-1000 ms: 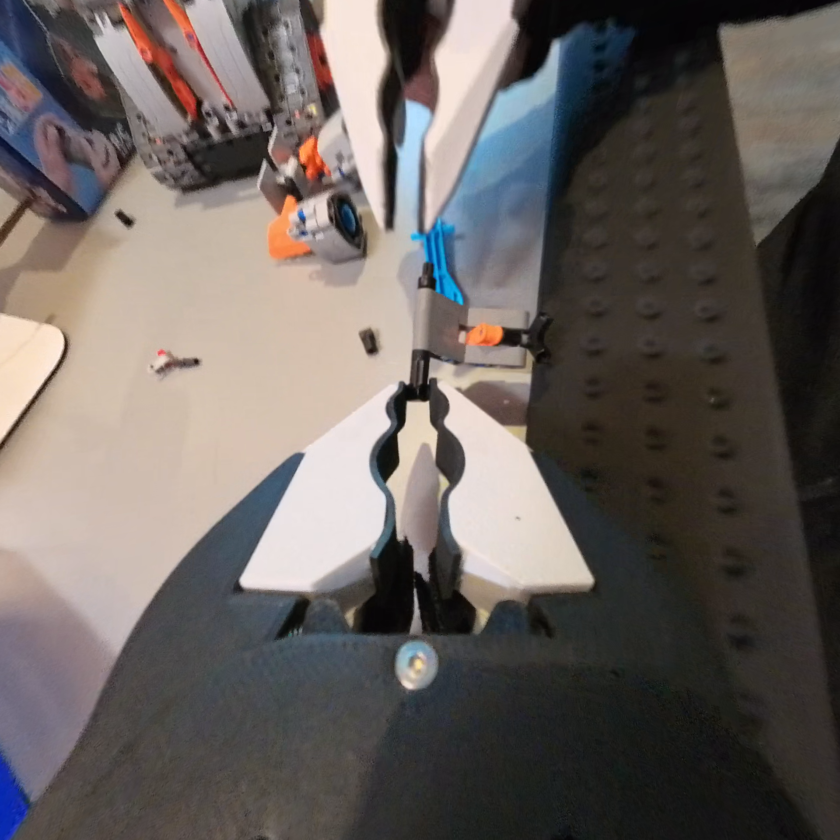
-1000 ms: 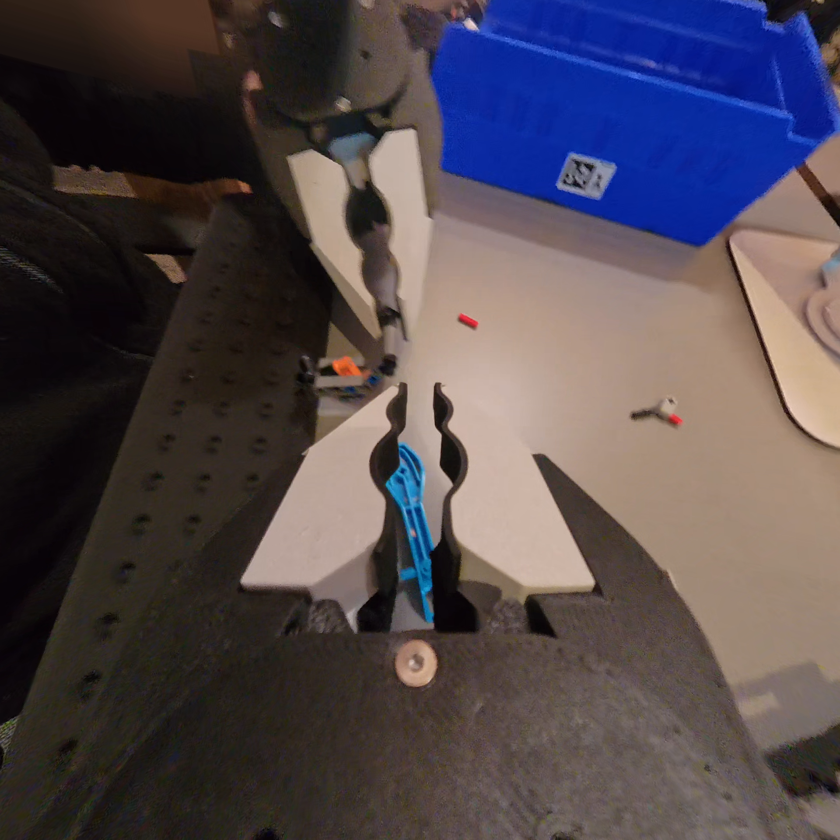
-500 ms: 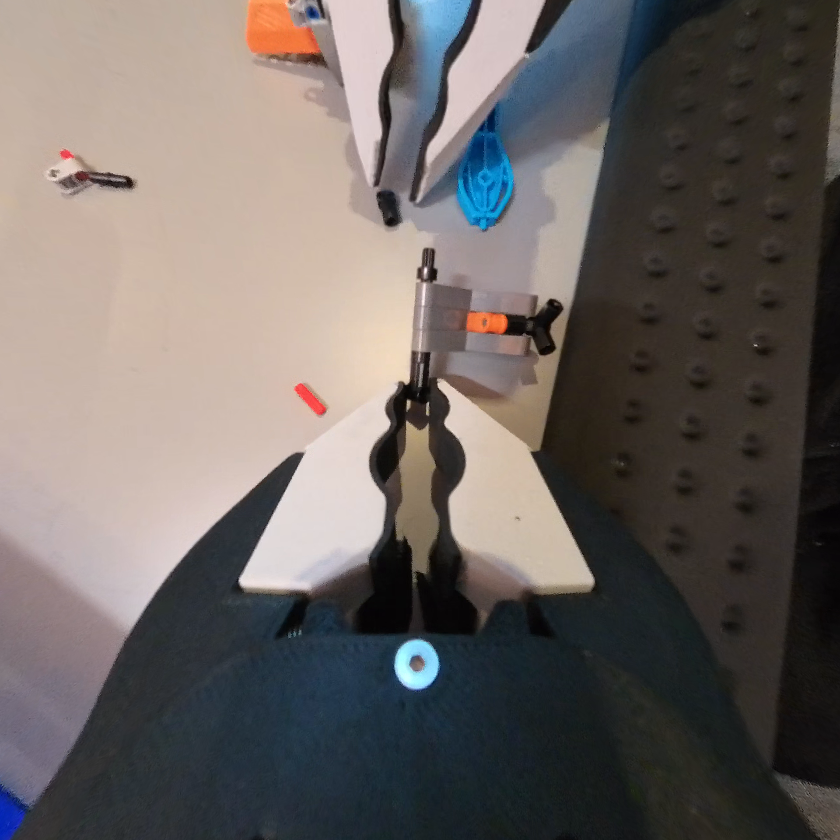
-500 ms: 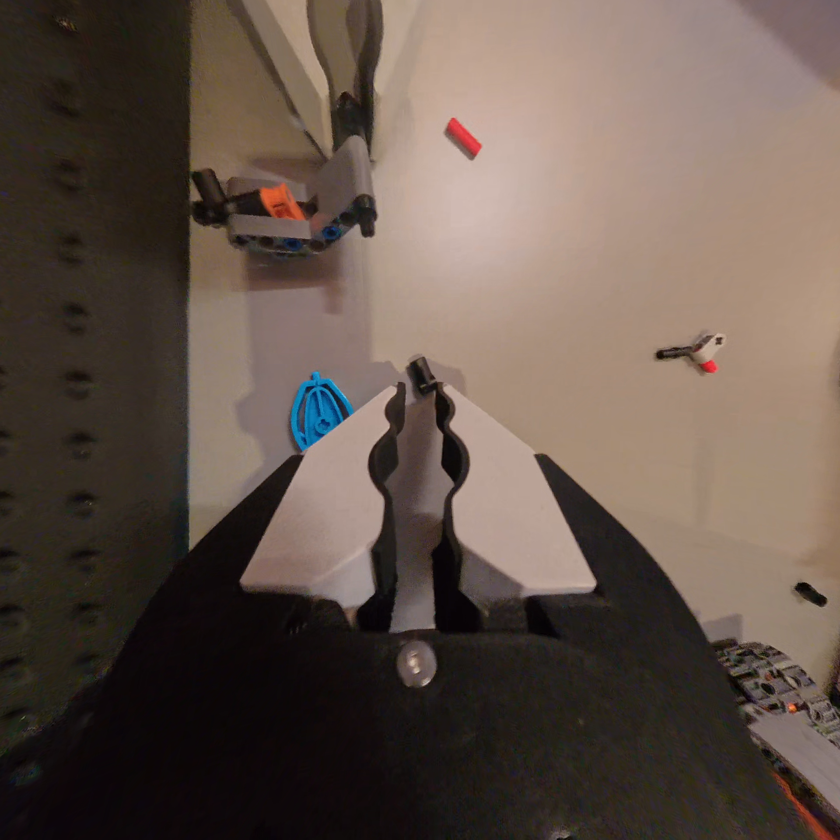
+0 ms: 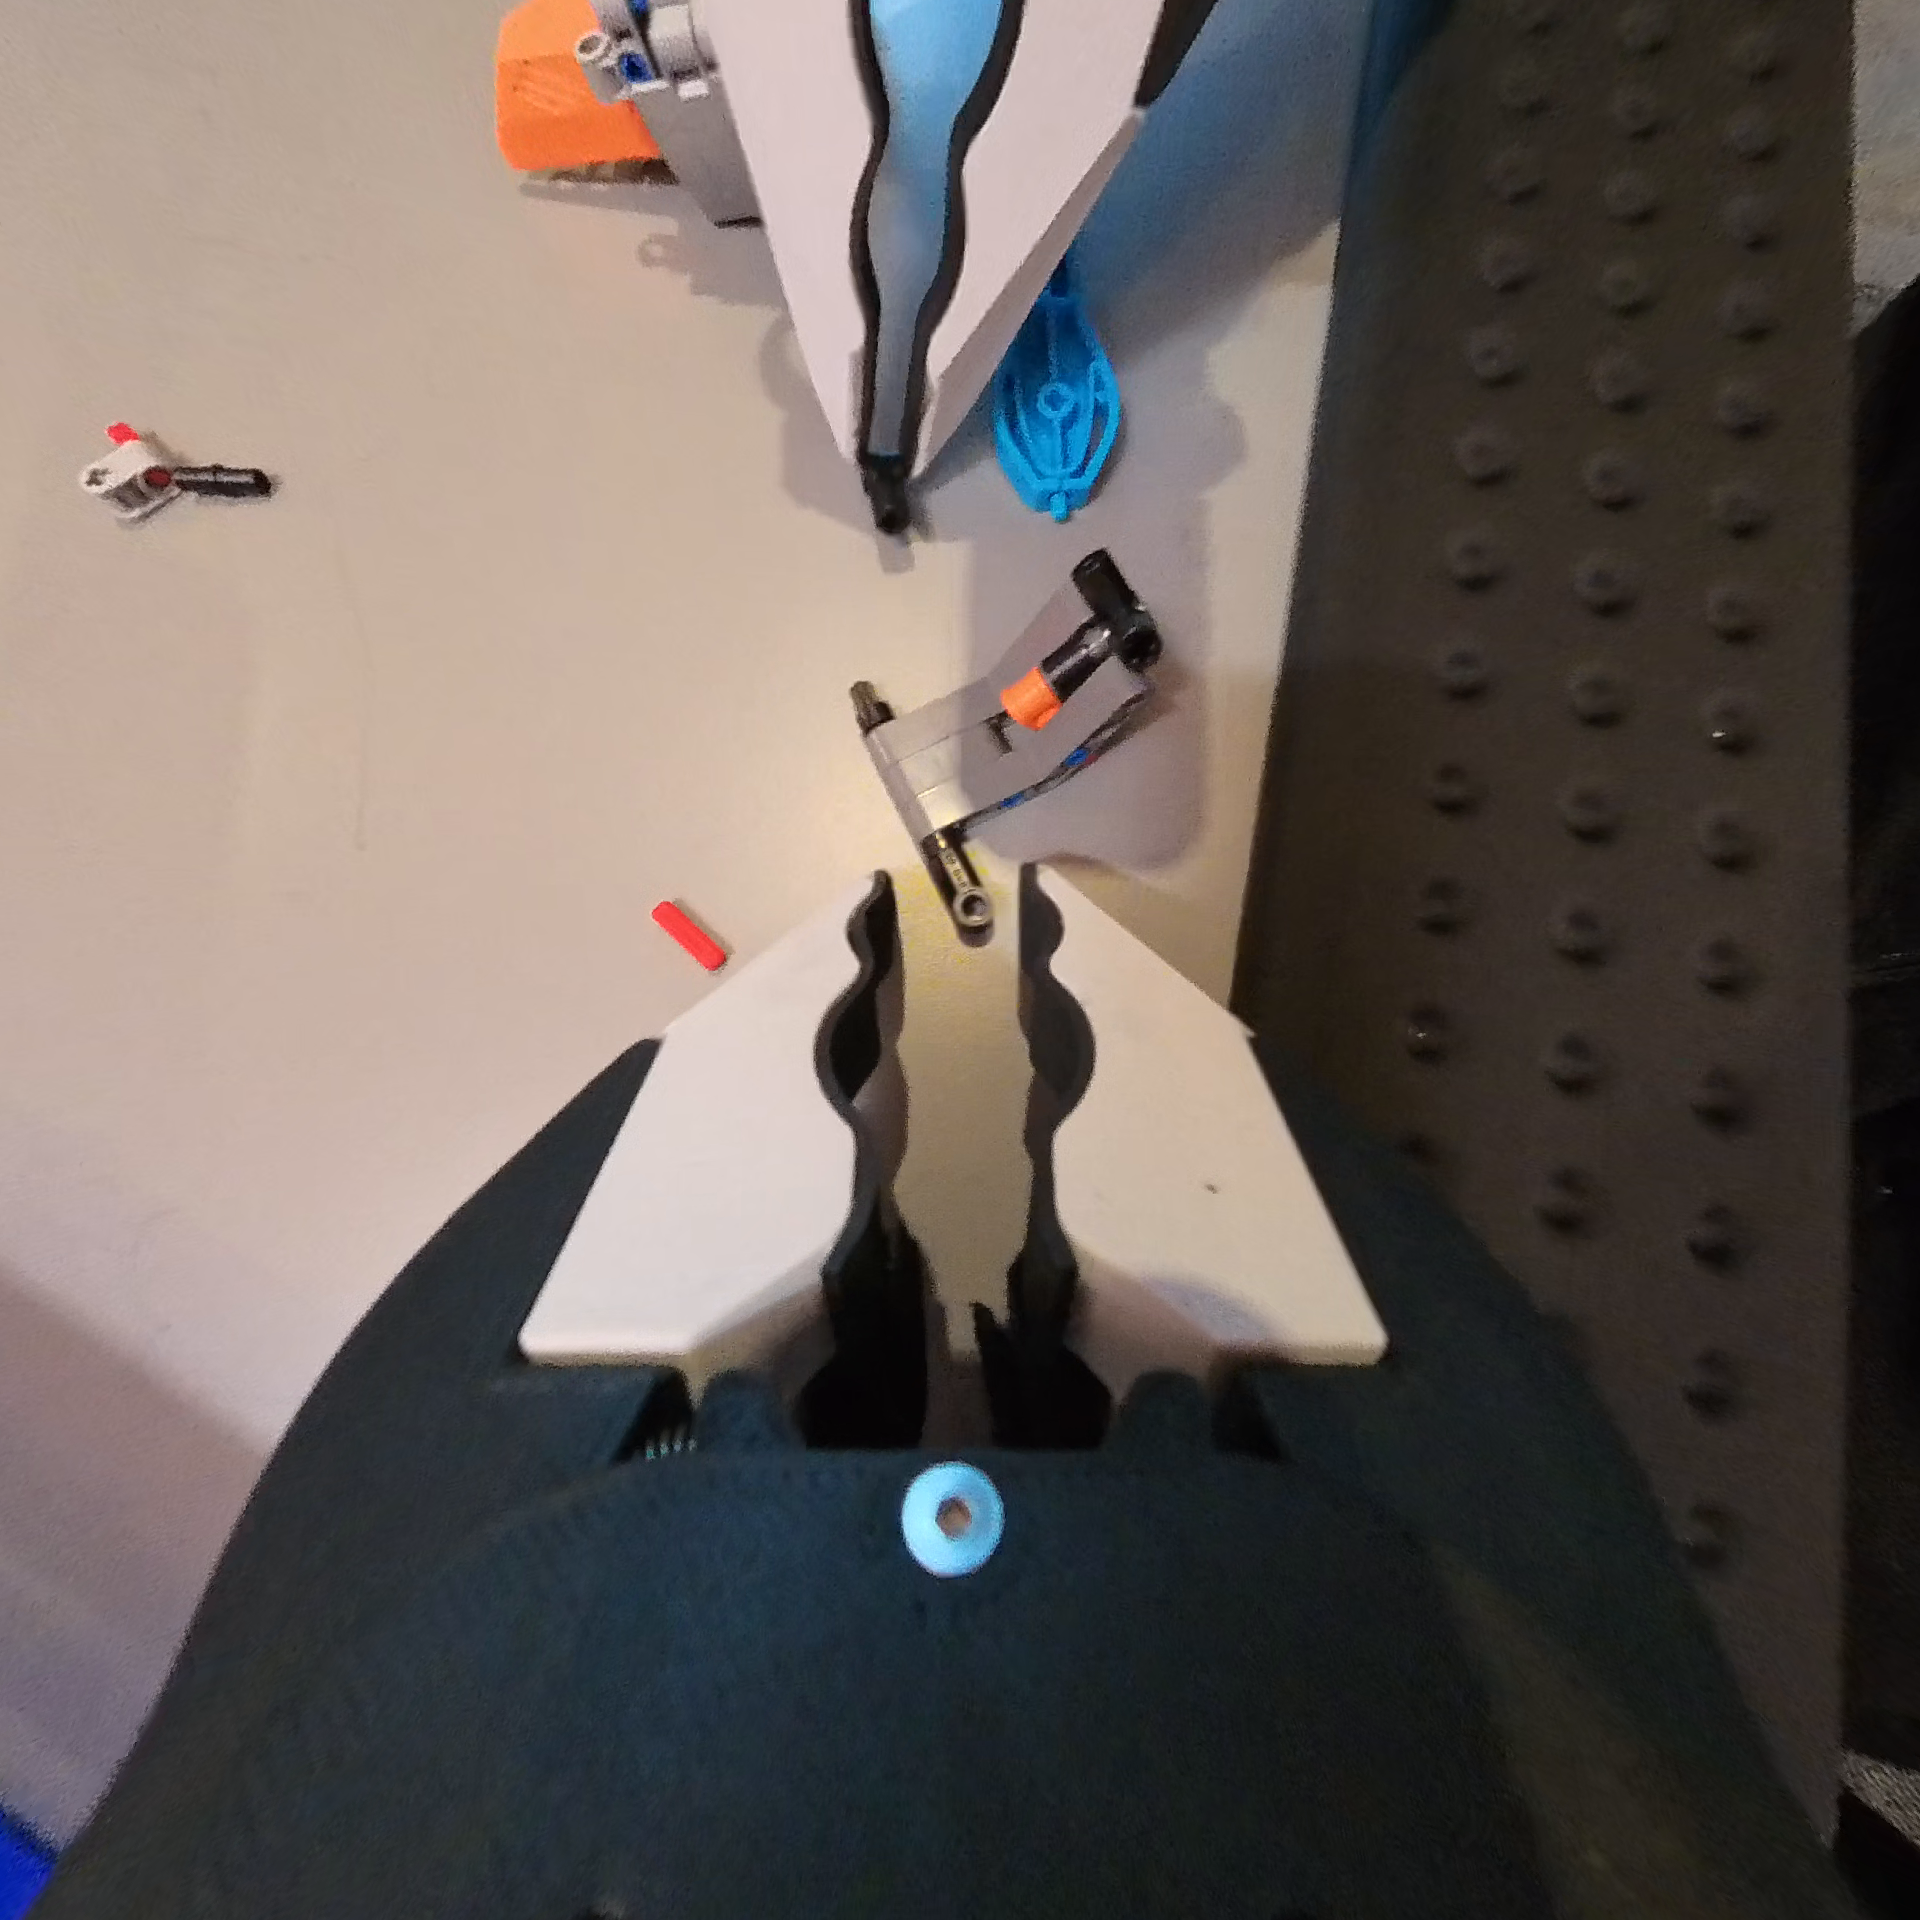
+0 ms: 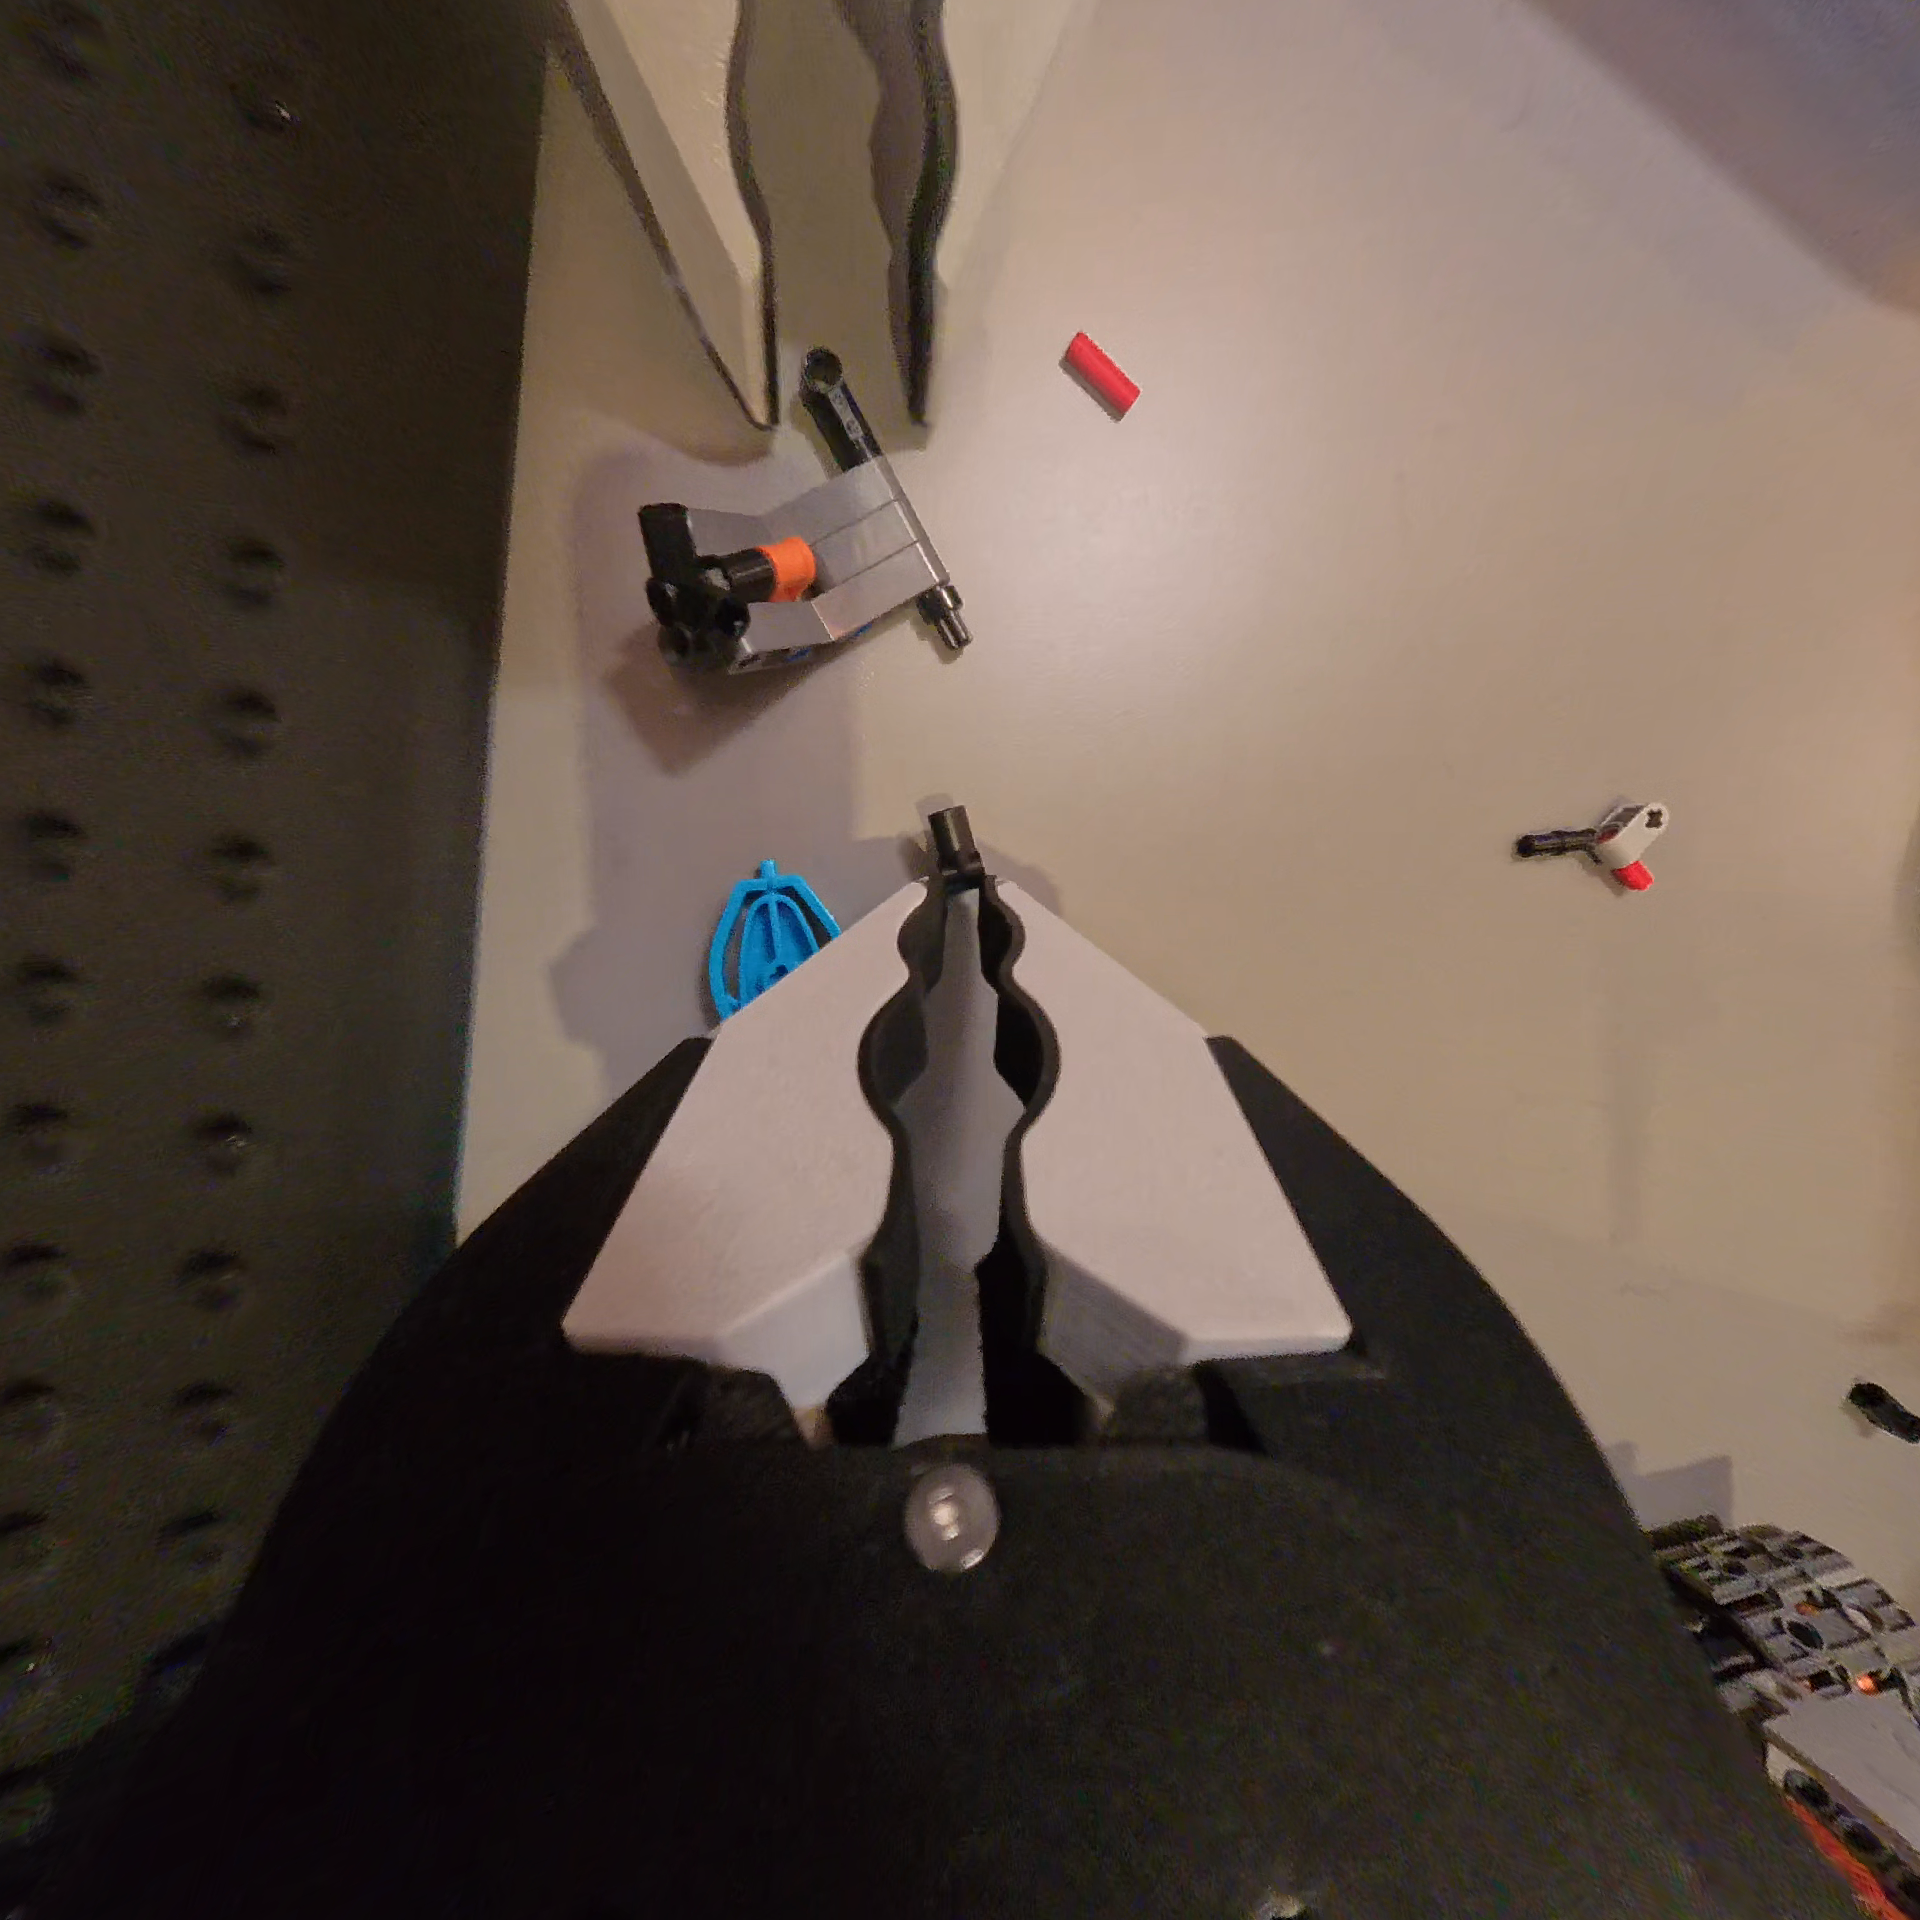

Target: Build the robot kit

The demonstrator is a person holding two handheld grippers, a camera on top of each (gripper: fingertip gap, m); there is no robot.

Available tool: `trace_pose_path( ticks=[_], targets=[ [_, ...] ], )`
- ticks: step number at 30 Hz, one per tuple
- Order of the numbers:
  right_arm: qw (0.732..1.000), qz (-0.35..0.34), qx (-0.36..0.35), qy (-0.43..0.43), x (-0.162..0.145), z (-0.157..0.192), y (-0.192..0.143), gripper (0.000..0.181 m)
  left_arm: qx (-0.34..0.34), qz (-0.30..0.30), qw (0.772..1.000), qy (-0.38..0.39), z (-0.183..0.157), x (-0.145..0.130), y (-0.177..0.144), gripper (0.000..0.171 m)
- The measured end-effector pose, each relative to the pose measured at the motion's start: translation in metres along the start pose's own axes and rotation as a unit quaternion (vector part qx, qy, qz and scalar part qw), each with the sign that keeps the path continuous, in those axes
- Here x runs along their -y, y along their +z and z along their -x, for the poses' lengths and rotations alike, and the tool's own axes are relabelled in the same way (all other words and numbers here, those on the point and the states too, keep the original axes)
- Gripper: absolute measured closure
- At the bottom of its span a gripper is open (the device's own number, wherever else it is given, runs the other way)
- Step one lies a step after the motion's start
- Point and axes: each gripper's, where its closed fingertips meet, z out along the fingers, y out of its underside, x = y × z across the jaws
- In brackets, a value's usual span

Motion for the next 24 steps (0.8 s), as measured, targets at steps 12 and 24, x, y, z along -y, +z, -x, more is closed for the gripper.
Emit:
trace_pose_path(
  ticks=[12,24],
  targets=[
    [0.999,-0.025,-0.017,-0.01,0.012,0.004,0.009,0.177,0.032,0.012,0.999,0.001,-0.001,-0.001,0.001,0.139],
    [0.953,-0.106,-0.241,-0.15,0.052,-0.027,-0.034,0.177,0.023,-0.14,0.988,-0.062,0.015,0.046,-0.028,0.14]
  ],
)
